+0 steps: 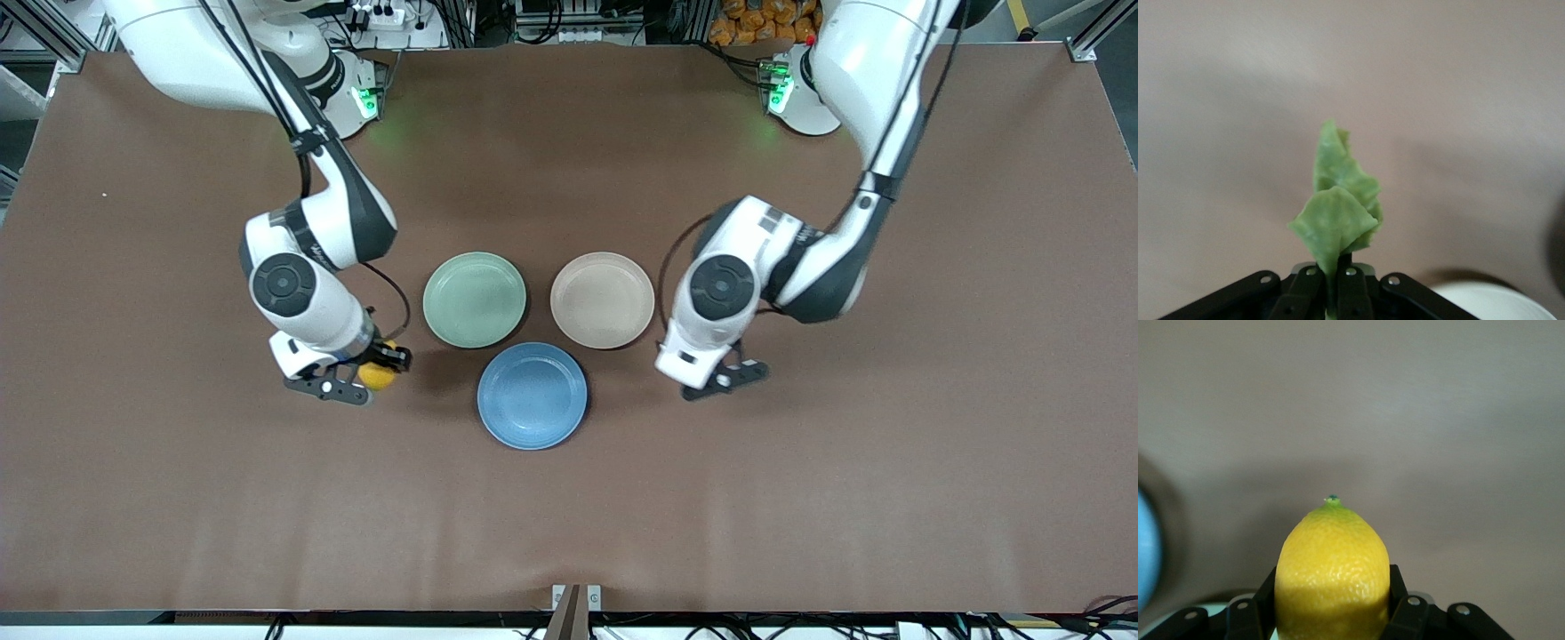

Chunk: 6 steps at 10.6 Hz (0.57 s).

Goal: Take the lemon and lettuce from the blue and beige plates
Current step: 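Lift the lettuce with the left gripper while the right gripper lifts the lemon, then carry the lettuce outward with the left gripper while the right gripper carries the lemon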

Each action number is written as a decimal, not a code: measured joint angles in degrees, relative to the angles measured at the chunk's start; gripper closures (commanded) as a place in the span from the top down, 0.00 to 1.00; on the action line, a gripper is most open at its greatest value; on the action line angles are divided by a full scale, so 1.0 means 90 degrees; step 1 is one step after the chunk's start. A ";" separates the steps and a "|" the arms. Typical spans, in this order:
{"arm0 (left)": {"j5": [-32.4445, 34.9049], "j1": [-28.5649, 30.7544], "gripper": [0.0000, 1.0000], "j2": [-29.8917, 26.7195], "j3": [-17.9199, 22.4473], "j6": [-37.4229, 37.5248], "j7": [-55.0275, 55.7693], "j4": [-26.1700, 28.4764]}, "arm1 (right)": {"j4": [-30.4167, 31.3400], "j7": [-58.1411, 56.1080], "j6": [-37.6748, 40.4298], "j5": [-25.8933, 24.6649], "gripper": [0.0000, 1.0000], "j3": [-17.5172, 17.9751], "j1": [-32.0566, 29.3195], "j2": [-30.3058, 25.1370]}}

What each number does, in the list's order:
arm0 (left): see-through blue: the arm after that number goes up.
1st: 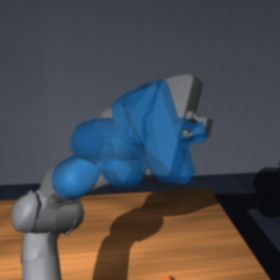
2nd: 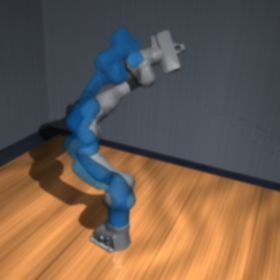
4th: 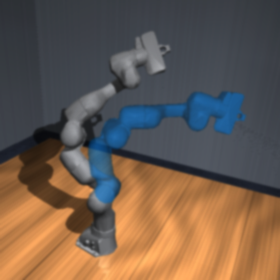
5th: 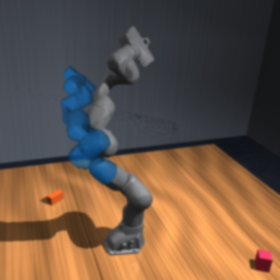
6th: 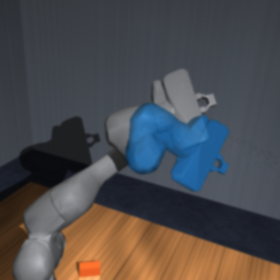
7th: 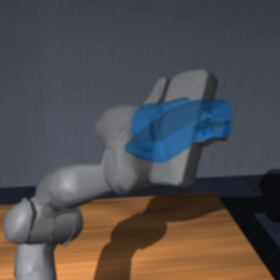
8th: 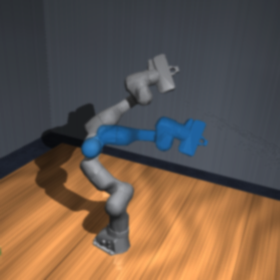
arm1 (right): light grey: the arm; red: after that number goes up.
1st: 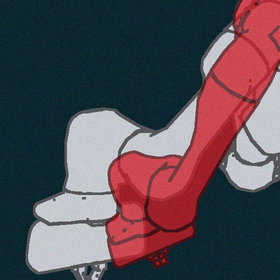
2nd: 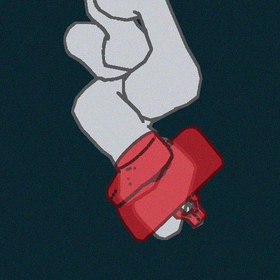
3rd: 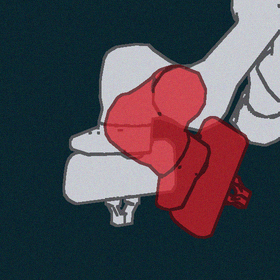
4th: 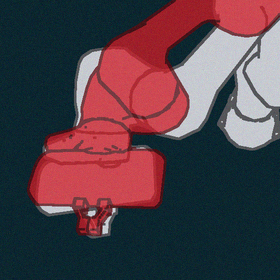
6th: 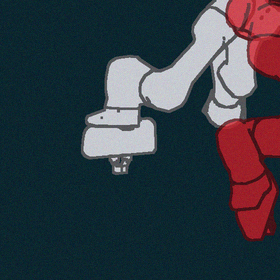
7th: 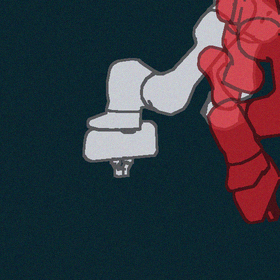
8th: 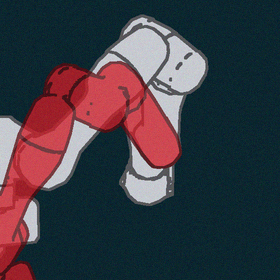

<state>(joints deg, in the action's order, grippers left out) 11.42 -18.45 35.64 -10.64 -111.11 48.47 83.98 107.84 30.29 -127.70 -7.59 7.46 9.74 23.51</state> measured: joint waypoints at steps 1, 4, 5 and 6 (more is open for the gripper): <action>0.0068 0.0262 0.00 -0.0021 0.0003 0.0000 -0.0364 -0.0004 | 0.0359 -0.0431 -0.0076 -0.0011 0.00 -0.0085 -0.0128 -0.0218; 0.0082 0.1084 0.00 -0.0124 0.0010 0.0000 -0.1848 -0.0007 | 0.1348 -0.1628 -0.0499 -0.0031 0.00 -0.0298 -0.0502 -0.0872; 0.0082 0.1326 0.00 -0.0123 0.0011 0.0000 -0.2344 -0.0003 | 0.1565 -0.2021 -0.0674 -0.0032 0.00 -0.0473 -0.0590 -0.0980; 0.0082 0.1545 0.00 -0.0121 0.0008 0.0000 -0.2813 0.0006 | 0.1750 -0.2453 -0.1042 -0.0032 0.00 -0.0677 -0.0683 -0.0999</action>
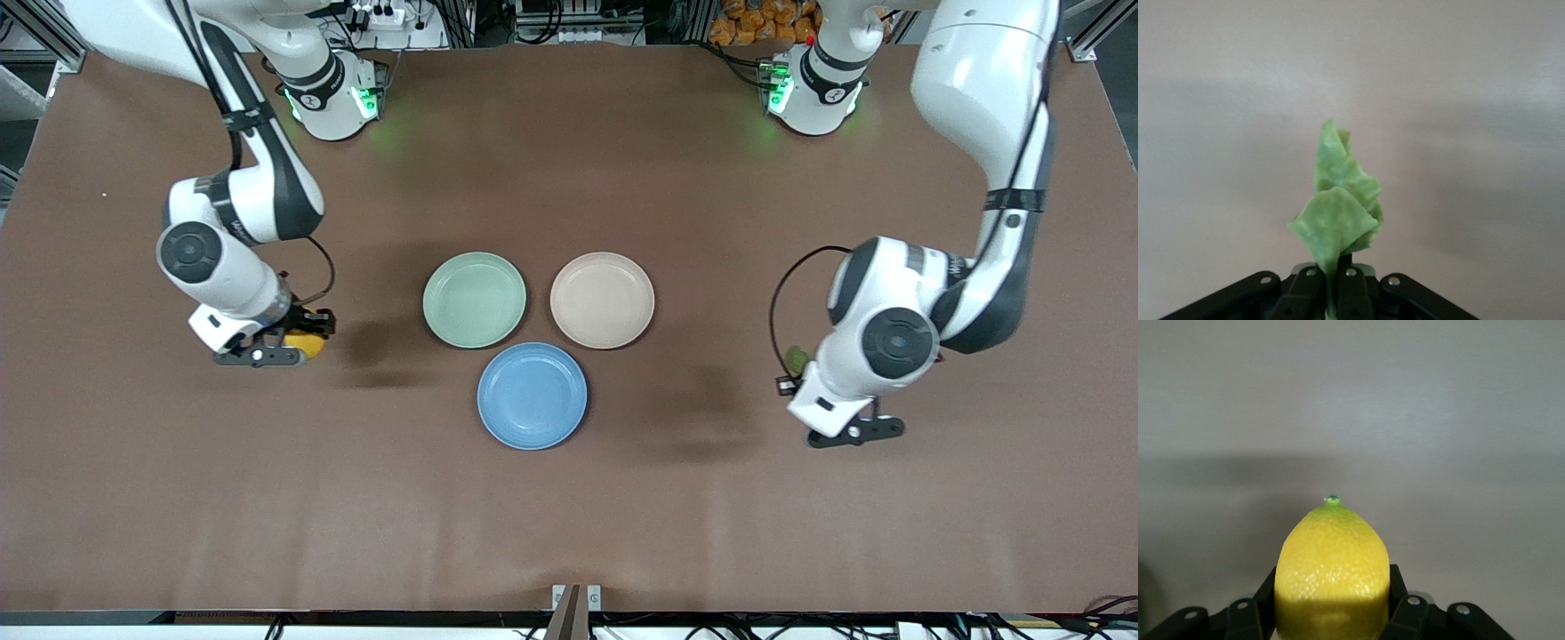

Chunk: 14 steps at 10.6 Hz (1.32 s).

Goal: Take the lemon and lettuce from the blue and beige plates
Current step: 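Carry the lettuce outward with the left gripper while the right gripper carries the lemon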

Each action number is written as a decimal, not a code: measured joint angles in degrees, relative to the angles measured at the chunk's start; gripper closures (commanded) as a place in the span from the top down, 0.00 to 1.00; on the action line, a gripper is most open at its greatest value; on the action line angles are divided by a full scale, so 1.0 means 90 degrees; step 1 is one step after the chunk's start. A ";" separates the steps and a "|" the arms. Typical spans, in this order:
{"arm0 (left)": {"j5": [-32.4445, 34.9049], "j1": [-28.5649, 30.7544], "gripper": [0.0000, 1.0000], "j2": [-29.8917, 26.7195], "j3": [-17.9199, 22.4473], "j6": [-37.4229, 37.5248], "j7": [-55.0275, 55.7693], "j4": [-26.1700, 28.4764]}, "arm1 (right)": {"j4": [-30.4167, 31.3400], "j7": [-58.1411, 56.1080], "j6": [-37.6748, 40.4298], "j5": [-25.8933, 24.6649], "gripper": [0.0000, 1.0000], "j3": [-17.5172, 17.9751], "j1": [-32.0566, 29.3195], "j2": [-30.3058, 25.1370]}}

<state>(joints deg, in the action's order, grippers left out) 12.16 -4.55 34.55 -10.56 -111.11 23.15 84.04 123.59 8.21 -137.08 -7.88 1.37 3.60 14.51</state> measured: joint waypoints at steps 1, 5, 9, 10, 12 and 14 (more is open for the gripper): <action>0.0000 0.0162 0.00 0.0005 -0.0005 0.0000 -0.0303 0.0009 | 0.0149 -0.0452 -0.0386 -0.0002 0.00 -0.0196 -0.0082 0.0024; 0.0000 0.0383 1.00 0.0088 -0.0020 0.0000 -0.0831 0.0055 | 0.0348 -0.1509 -0.1437 -0.0002 0.00 -0.0627 -0.0253 0.0466; 0.0000 0.0379 1.00 0.0165 -0.0046 -0.0007 -0.0837 0.0063 | 0.0357 -0.1510 -0.2292 -0.0002 1.00 -0.0623 -0.0253 0.1175; 0.0000 0.0388 1.00 0.0165 -0.0045 -0.0007 -0.0837 0.0062 | 0.0345 -0.1508 -0.2324 0.0002 1.00 -0.0623 -0.0253 0.1214; 0.0000 0.0390 1.00 0.0163 -0.0051 -0.0006 -0.0836 0.0080 | 0.0286 -0.1506 -0.2329 0.0003 1.00 -0.0622 -0.0253 0.1204; -0.0015 0.0392 1.00 0.0055 -0.0091 -0.0025 -0.0733 0.0316 | 0.0138 -0.1506 -0.2070 0.0003 1.00 -0.0618 -0.0251 0.1086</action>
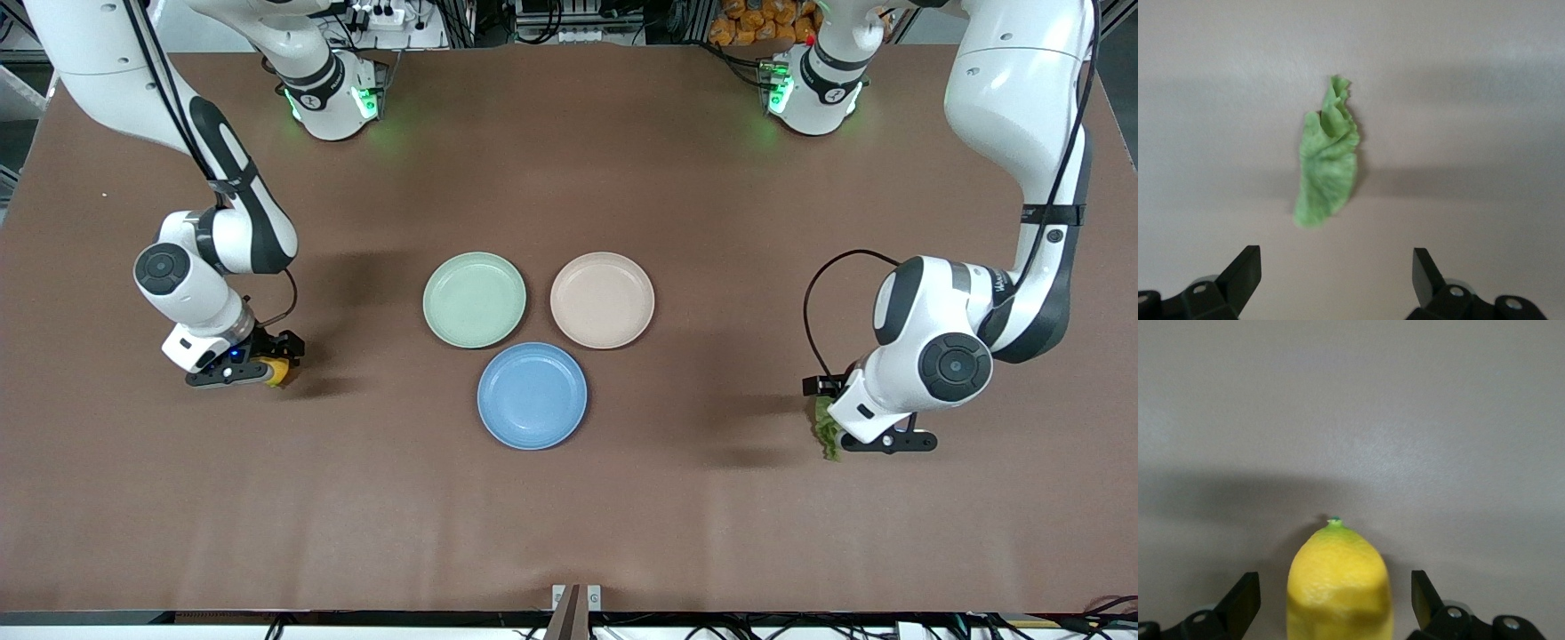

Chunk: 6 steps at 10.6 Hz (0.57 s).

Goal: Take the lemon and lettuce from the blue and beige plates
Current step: 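Carry the lettuce outward with the left gripper while the right gripper carries the lemon, then open both grippers, releasing the lettuce and lemon onto the table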

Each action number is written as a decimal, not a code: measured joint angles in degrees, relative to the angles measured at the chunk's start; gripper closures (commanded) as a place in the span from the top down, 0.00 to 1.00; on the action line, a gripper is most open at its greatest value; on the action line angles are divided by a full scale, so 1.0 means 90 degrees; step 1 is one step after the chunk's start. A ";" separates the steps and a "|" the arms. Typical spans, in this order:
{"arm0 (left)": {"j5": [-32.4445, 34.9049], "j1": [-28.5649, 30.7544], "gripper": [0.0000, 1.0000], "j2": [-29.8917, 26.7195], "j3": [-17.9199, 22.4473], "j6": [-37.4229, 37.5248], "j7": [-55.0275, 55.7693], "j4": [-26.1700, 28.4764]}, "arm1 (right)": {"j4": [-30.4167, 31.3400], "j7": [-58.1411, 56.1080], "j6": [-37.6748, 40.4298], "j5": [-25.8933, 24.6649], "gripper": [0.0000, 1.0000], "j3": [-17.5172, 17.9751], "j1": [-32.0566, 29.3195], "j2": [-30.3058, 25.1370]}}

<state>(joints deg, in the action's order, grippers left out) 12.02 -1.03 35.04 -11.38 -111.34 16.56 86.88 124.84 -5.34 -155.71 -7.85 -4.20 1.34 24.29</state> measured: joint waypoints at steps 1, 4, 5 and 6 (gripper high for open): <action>-0.0066 0.0013 1.00 -0.0209 -0.0018 -0.0137 0.0075 0.0295 | -0.0142 0.0000 0.0472 0.0000 1.00 0.0006 0.0003 -0.0134; -0.0410 0.0063 1.00 -0.1535 -0.0035 -0.0862 0.0104 0.1942 | -0.0680 0.0000 0.2485 0.0002 1.00 0.0031 0.0017 -0.0879; -0.0505 0.0086 1.00 -0.2027 -0.0037 -0.0901 0.0107 0.2430 | -0.0823 0.0000 0.3146 0.0004 1.00 0.0042 0.0040 -0.1184; -0.0618 0.0140 1.00 -0.2544 -0.0037 -0.0912 0.0106 0.2890 | -0.0967 0.0000 0.3777 0.0023 1.00 0.0056 0.0073 -0.1477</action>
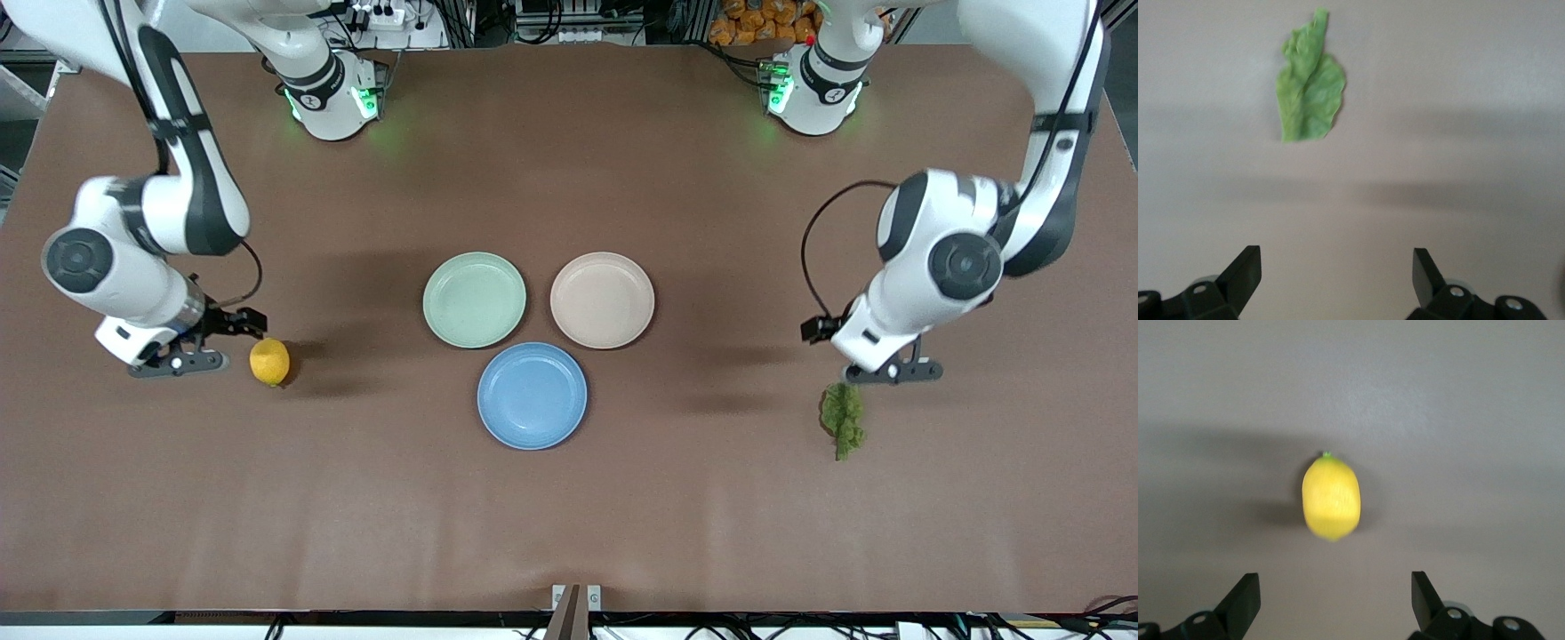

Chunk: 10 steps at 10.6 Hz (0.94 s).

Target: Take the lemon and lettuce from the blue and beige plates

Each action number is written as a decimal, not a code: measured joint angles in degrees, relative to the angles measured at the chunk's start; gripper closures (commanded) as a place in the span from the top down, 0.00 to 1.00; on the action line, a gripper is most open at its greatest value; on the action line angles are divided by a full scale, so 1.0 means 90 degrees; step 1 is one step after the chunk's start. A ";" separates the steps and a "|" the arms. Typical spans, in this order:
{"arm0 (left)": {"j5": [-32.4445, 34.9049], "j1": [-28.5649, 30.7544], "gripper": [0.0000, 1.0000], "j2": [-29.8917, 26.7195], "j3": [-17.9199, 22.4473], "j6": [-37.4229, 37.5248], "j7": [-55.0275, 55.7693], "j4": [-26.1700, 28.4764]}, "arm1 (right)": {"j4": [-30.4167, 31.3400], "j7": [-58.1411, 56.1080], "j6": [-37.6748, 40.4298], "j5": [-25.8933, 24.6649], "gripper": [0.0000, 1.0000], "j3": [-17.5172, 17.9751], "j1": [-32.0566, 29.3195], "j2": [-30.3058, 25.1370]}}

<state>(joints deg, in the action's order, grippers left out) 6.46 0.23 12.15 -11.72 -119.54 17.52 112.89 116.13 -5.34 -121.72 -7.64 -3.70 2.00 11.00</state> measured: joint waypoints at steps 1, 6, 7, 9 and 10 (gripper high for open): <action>-0.0134 0.0055 1.00 -0.0501 0.0001 -0.0006 -0.0004 0.0399 | -0.0209 0.0000 0.0688 0.0063 1.00 0.0013 0.0056 -0.0234; -0.0270 0.0085 1.00 -0.1568 0.0000 -0.0102 -0.0008 0.0767 | -0.2388 0.0011 0.3328 0.0310 1.00 0.0064 0.0391 -0.0491; -0.0271 0.0091 1.00 -0.1577 0.0000 -0.0036 -0.0008 0.0546 | -0.2787 0.0011 0.3601 0.0313 1.00 0.0059 0.0388 -0.0493; -0.0271 0.0093 1.00 -0.1586 -0.0001 0.0533 -0.0269 -0.0006 | -0.3358 0.0011 0.3899 0.0318 1.00 0.0025 0.0379 -0.0494; -0.0276 0.0095 1.00 -0.1592 -0.0001 0.1028 -0.0520 -0.0350 | -0.3558 0.0012 0.4030 0.0346 1.00 -0.0004 0.0372 -0.0494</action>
<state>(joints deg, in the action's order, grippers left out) 3.97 1.08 -2.18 -11.72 -110.29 12.83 109.75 84.11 -5.23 -85.45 -4.53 -3.73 5.35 6.55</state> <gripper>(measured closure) 0.000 0.000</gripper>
